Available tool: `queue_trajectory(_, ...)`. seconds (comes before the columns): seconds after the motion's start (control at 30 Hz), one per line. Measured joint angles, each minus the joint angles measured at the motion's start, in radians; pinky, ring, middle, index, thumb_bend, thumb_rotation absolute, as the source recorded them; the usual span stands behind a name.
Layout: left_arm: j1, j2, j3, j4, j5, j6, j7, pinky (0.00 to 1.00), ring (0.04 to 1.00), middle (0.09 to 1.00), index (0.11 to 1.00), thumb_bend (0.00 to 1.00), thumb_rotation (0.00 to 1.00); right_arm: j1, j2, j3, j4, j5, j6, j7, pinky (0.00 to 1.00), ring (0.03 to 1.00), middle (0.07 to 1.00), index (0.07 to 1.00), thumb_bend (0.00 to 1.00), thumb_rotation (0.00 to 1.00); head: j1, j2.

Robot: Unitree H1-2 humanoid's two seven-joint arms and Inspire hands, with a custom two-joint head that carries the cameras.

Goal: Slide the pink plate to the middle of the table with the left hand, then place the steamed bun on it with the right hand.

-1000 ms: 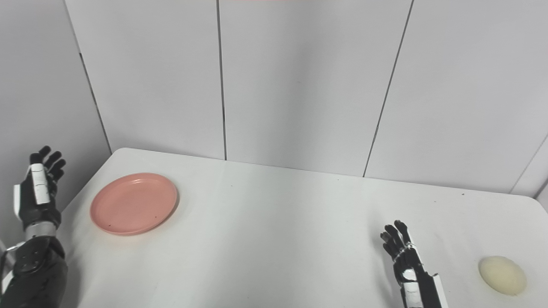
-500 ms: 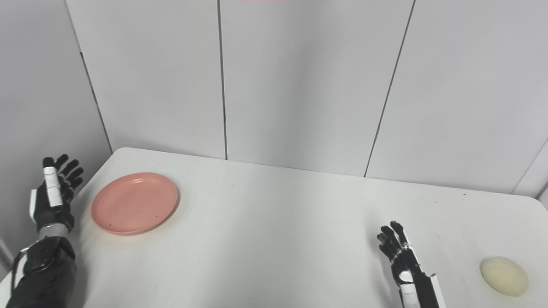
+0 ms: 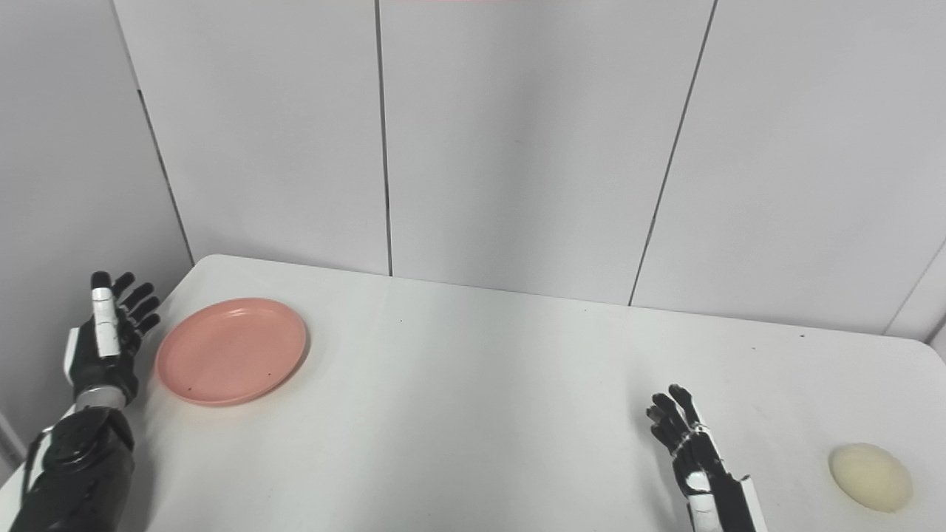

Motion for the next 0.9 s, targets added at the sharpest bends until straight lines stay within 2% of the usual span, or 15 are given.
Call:
queue_trajectory(0.1,0.001,0.0,-0.001,-0.009,0.021,0.015,0.008,0.96,0.878,0.853,0.859,0.87,0.97,0.003,-0.002,0.004,-0.002,-0.006,0.0,0.0,0.92,0.892,0.912,0.944,0.74,1.0,-0.002,0.003)
queue_trajectory(0.23,0.001,0.0,0.003,-0.018,0.022,0.042,0.023,0.95,0.884,0.861,0.864,0.84,0.98,0.004,-0.004,0.006,-0.005,-0.006,0.005,0.0,0.92,0.893,0.911,0.945,0.75,1.0,-0.002,0.006)
queue_trajectory(0.5,0.001,0.0,0.001,-0.02,0.04,0.051,0.028,1.0,0.911,0.875,0.87,0.87,0.98,0.013,-0.004,0.009,-0.014,-0.016,0.013,0.0,0.92,0.896,0.913,0.949,0.73,1.0,-0.003,0.009)
queue_trajectory(0.9,0.0,0.001,-0.004,-0.022,0.058,0.063,0.028,0.95,0.904,0.877,0.867,0.87,0.96,0.013,-0.004,0.009,-0.014,-0.023,0.013,-0.001,0.93,0.892,0.907,0.946,0.73,1.0,-0.008,0.015)
